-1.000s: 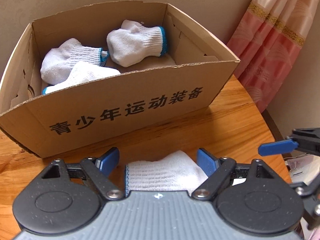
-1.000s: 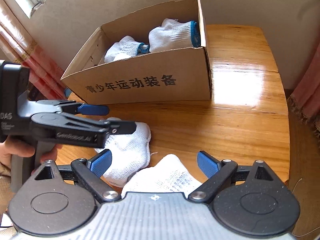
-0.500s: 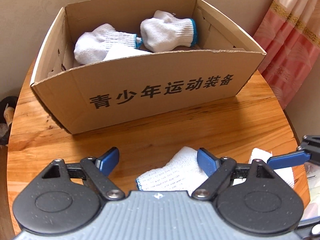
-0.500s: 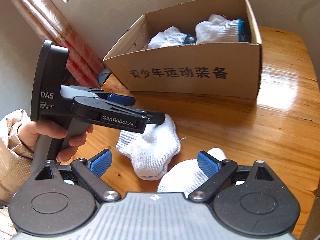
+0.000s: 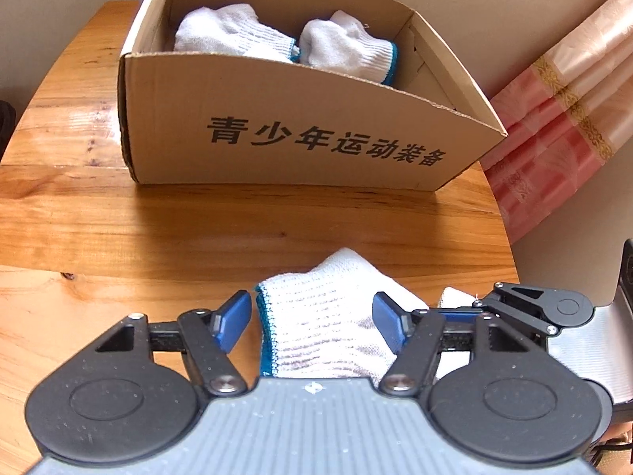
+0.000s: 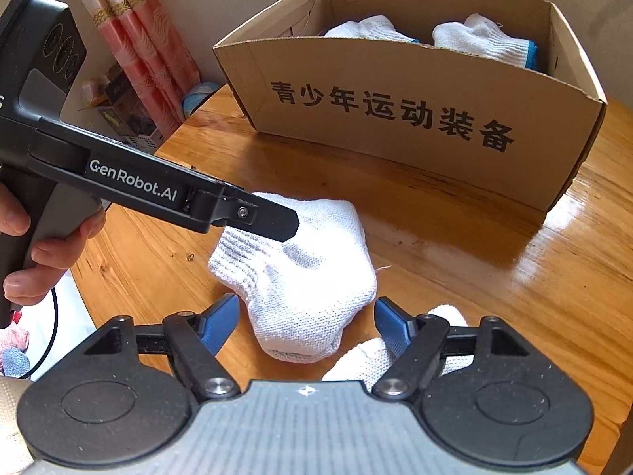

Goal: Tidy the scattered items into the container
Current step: 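Close the left tool on the glove cuff while the right tool grips the glove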

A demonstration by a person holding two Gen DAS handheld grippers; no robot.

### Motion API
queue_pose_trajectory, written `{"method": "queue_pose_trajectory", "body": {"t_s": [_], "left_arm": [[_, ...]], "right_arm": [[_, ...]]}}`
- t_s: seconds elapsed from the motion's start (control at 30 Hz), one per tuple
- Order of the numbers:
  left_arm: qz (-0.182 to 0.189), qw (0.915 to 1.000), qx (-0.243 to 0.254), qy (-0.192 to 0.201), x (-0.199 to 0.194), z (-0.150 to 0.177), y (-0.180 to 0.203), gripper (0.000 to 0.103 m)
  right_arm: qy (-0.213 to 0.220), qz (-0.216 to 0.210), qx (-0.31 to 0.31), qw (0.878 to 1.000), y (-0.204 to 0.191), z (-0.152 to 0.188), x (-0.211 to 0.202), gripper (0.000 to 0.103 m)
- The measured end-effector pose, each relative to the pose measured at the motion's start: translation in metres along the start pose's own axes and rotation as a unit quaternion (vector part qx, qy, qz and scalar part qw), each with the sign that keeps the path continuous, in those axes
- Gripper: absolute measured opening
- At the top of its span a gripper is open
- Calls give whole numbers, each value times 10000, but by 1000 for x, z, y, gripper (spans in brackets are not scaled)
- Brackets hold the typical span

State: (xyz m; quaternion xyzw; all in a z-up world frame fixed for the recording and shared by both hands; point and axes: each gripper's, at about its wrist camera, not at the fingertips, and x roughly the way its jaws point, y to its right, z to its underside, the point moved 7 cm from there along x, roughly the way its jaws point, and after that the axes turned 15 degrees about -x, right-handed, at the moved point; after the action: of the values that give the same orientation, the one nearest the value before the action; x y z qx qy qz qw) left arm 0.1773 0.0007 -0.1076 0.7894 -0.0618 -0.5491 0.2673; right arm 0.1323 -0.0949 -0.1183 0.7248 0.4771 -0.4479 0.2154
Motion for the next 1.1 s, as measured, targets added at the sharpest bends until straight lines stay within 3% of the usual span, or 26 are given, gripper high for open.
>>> {"method": "queue_pose_trajectory", "body": {"t_s": [0.17, 0.53, 0.6, 0.63, 0.67, 1.1], "left_arm": [[51, 10000, -5, 42, 6, 1, -4, 55], [-43, 9998, 43, 183, 11, 0, -6, 70], [36, 9998, 27, 169, 11, 1, -6, 65], [138, 9998, 29, 140, 11, 3, -5, 56], [210, 9997, 25, 124, 11, 4, -4, 53], [389, 9992, 31, 118, 5, 9, 7, 39]], "right_arm": [[58, -23, 89, 9999, 3, 6, 4, 69], [180, 20, 176, 9997, 7, 4, 7, 76], [222, 105, 131, 9996, 5, 4, 9, 76], [237, 143, 100, 9996, 4, 5, 9, 75], [252, 179, 67, 9995, 3, 5, 9, 73], [301, 222, 134, 9992, 5, 4, 6, 64]]}}
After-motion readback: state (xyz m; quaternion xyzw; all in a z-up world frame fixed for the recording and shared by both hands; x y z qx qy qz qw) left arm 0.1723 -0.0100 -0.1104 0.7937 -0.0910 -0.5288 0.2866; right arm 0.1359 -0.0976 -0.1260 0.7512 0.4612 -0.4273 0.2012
